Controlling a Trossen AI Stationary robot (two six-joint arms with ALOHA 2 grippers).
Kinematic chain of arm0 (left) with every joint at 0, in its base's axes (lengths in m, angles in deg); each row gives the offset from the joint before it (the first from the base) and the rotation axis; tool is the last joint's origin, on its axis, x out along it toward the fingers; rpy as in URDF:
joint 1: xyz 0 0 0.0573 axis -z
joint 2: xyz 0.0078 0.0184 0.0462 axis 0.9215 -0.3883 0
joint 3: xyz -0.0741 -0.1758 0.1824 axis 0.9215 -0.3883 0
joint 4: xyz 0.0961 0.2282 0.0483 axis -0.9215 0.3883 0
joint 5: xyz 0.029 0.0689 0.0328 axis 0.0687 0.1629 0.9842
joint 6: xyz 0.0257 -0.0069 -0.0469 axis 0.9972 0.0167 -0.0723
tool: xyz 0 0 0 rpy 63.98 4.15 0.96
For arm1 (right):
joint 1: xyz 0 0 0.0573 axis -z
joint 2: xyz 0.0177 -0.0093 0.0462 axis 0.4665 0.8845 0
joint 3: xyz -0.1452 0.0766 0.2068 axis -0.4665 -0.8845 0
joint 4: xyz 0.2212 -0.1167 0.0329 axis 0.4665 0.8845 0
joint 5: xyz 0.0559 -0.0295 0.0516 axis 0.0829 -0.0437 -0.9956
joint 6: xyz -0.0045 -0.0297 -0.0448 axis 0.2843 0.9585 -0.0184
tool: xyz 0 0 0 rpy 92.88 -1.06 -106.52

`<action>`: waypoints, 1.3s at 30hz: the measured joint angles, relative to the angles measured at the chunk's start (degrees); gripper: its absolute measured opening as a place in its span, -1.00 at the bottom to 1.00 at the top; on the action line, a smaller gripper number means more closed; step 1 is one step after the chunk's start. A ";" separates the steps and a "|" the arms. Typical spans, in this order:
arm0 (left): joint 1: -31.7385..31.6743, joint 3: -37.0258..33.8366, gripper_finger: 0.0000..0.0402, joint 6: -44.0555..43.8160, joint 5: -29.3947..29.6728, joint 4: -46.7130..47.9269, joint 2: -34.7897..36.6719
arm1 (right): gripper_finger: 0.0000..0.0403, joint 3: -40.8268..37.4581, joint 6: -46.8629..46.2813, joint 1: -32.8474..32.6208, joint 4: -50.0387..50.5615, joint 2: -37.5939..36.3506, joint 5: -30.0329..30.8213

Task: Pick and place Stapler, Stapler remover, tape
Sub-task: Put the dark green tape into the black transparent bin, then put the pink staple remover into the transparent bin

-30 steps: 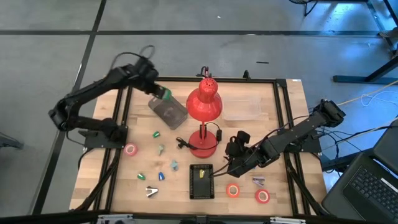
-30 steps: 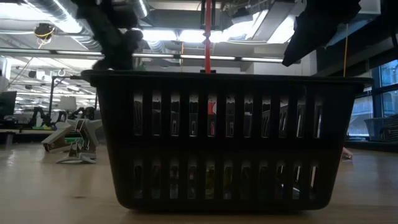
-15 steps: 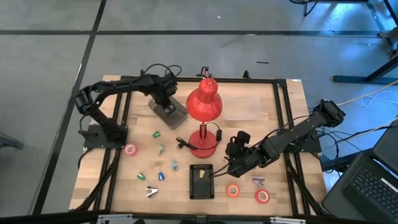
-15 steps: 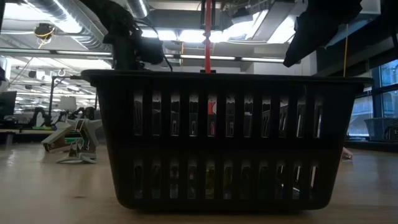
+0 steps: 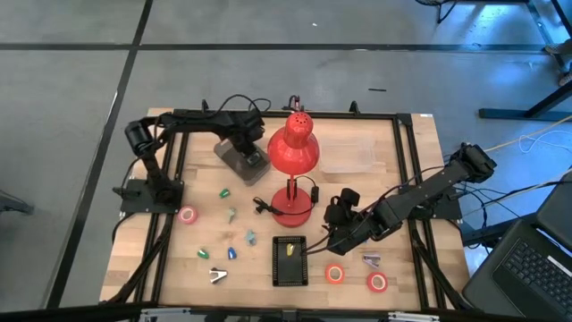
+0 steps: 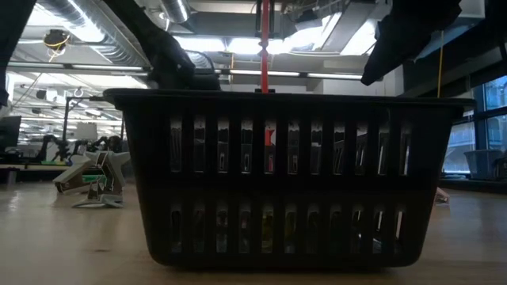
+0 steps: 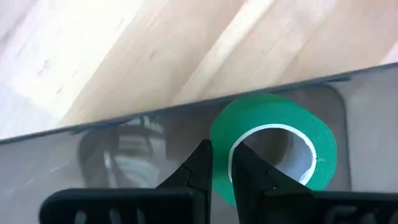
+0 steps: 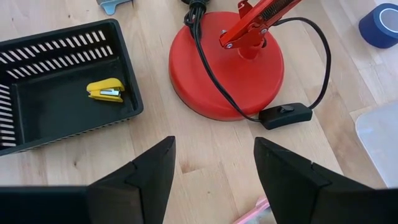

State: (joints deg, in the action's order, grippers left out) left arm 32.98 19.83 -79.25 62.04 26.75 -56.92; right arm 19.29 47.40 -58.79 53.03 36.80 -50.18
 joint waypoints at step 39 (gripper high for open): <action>8.30 4.39 -0.04 -5.47 3.29 19.03 34.47 | 0.09 0.00 -7.04 -4.35 4.26 0.02 1.06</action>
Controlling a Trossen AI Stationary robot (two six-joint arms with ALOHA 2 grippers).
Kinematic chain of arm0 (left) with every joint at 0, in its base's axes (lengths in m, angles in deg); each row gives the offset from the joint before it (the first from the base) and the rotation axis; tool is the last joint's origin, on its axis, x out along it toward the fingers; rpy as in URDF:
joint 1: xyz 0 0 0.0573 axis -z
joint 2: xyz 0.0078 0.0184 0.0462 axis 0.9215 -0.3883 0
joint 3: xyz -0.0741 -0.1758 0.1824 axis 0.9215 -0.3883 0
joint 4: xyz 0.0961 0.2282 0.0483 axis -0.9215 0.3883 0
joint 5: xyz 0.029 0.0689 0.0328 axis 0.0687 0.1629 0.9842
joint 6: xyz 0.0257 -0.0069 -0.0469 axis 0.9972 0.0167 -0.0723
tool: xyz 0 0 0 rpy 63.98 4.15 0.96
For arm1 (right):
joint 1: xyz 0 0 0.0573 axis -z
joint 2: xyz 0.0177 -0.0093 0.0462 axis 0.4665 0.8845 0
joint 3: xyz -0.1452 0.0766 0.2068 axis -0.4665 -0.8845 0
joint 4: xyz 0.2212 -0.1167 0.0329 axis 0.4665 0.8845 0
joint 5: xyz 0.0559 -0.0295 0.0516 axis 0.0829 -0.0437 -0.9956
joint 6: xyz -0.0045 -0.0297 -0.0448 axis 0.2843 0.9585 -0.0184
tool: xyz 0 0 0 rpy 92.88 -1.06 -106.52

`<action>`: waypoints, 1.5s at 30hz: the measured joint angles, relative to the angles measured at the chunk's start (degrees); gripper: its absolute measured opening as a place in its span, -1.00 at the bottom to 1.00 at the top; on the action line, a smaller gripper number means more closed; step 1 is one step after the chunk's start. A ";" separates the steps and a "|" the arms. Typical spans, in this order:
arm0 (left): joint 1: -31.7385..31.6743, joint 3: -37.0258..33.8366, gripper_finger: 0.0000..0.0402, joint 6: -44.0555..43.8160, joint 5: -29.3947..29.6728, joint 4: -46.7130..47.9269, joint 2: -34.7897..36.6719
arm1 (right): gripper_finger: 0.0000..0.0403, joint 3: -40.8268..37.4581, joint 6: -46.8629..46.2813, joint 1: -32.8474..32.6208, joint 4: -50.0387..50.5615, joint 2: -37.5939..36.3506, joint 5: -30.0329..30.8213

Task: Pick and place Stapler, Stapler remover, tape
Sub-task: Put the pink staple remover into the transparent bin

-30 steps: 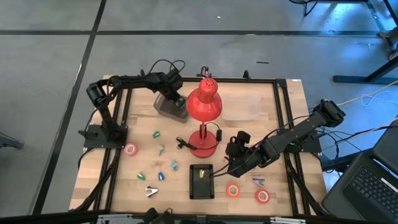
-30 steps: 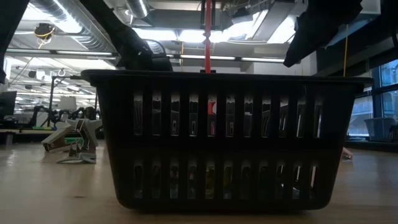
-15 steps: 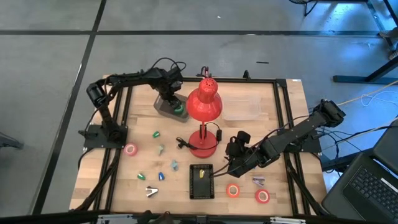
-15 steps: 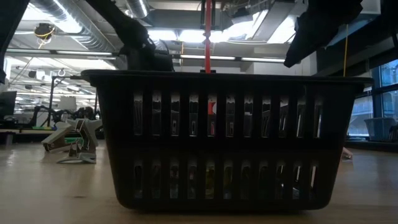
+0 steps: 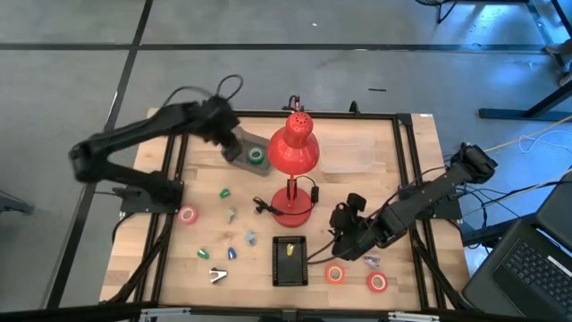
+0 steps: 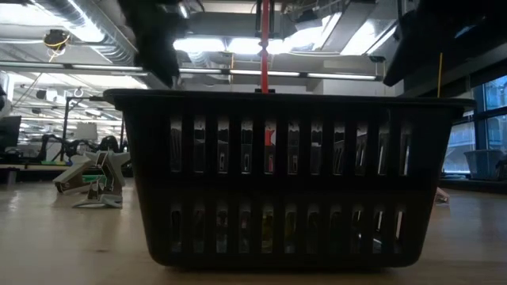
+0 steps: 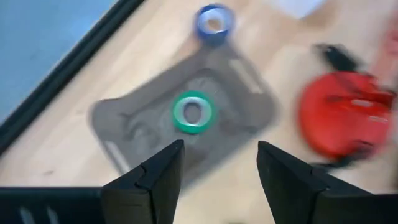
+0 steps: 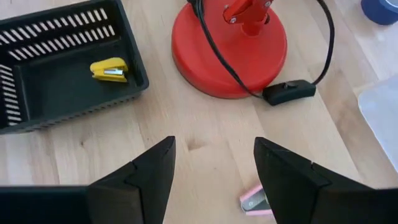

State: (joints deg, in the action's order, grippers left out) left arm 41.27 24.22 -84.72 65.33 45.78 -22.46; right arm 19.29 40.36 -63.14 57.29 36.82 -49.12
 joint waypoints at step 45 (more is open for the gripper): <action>44.71 -39.49 -0.06 -20.80 22.98 -43.18 26.03 | 0.09 -16.97 -49.49 9.72 0.06 0.00 -9.92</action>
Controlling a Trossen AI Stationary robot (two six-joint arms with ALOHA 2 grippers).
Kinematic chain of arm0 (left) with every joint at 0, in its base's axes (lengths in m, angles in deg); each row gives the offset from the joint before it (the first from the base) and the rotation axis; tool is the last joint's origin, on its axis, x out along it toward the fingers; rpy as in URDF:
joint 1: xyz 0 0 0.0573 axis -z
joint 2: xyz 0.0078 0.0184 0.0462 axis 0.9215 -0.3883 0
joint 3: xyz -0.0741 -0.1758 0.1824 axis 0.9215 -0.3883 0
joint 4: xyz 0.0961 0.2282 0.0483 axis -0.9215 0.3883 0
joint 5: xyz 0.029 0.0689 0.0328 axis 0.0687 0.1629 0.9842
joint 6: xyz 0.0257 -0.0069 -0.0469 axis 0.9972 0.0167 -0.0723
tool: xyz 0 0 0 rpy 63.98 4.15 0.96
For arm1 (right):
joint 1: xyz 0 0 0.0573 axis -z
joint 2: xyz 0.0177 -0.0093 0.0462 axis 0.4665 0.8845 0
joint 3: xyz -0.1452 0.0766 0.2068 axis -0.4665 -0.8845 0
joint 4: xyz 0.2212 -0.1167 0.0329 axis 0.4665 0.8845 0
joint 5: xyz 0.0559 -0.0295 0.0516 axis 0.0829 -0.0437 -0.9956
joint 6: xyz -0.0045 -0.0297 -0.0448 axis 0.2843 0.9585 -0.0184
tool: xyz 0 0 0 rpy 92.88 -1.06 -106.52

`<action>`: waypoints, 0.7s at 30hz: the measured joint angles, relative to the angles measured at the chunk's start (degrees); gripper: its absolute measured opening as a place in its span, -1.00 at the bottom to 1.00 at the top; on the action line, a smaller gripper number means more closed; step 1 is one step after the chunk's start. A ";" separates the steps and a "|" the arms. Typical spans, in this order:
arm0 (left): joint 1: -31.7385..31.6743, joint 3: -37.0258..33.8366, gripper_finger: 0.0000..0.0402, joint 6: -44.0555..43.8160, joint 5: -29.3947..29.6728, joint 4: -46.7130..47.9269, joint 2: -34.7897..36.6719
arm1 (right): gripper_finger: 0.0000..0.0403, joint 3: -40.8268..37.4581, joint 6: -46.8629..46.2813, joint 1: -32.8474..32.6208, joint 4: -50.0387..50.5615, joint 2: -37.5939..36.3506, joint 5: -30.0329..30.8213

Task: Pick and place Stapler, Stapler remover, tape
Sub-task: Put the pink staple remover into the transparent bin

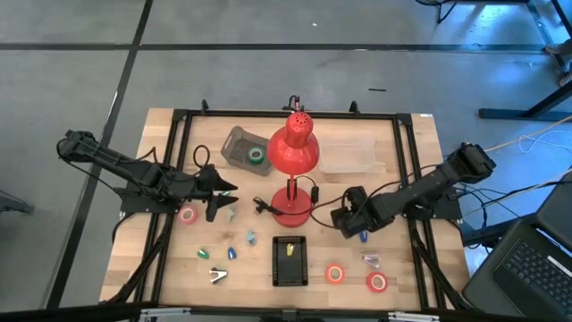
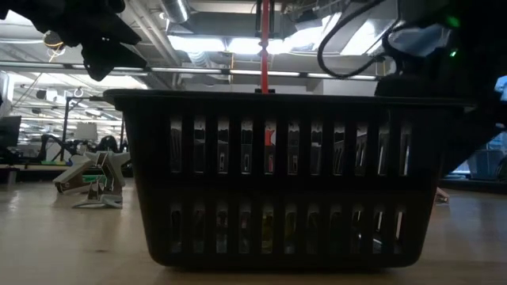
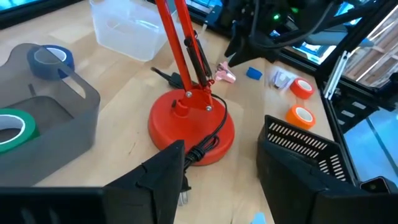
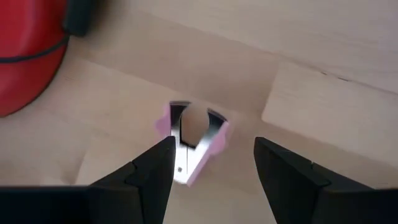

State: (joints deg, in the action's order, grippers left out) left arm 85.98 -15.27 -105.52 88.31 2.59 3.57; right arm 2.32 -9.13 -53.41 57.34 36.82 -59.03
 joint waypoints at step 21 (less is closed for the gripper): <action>0.00 0.00 -0.06 -0.17 0.34 0.00 0.00 | -0.68 -4.04 4.96 0.86 -5.95 -0.02 0.28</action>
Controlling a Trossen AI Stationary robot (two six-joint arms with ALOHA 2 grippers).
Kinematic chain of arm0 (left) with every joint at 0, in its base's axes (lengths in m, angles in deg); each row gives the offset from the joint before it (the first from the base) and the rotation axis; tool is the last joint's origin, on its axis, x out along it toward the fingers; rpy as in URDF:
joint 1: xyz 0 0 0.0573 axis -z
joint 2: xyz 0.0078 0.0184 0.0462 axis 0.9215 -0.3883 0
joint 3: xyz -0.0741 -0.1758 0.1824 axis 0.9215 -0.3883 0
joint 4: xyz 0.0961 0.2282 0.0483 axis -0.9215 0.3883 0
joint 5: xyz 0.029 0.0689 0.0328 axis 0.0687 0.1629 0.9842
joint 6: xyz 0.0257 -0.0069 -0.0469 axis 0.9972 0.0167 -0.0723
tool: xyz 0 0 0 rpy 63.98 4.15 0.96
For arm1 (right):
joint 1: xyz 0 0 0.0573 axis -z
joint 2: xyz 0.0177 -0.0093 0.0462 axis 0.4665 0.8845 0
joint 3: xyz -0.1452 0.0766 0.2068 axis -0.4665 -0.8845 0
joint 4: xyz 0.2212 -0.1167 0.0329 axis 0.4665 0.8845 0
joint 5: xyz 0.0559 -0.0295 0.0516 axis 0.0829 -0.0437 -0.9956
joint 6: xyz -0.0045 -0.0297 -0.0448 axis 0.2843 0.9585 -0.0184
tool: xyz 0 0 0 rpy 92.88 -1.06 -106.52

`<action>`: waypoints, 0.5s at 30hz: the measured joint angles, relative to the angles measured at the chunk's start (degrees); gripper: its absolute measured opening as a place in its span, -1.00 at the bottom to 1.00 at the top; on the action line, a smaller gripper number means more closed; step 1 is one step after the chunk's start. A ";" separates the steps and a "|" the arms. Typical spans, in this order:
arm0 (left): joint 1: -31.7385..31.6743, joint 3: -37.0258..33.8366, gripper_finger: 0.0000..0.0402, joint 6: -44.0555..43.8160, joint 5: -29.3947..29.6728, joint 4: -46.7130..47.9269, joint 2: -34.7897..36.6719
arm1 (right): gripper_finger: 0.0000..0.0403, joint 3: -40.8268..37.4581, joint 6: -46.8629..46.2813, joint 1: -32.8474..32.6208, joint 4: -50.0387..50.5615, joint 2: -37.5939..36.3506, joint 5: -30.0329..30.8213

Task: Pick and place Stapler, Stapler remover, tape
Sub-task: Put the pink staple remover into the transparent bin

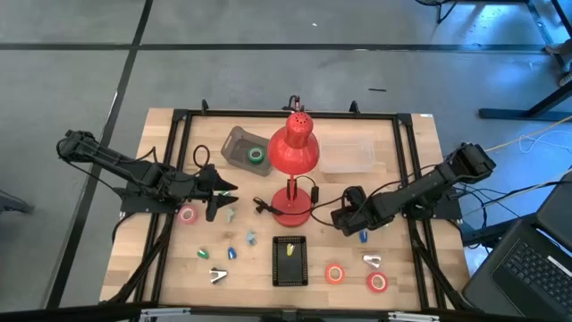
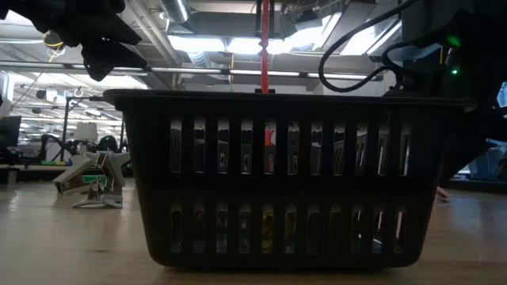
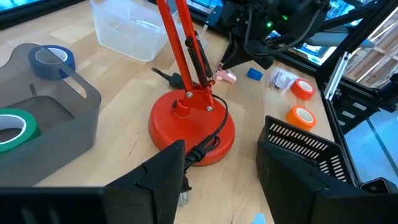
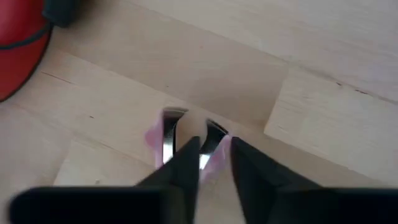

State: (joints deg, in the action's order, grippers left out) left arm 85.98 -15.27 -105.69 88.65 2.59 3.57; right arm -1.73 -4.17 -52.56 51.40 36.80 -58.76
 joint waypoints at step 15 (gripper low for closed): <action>0.00 0.00 -0.05 0.03 0.11 0.01 0.00 | -0.99 1.40 4.39 -0.22 0.14 -0.06 -0.06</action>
State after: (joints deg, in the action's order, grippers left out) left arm 85.98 -15.27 -105.66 88.77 2.60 3.57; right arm -0.33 0.22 -52.78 51.54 36.74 -58.82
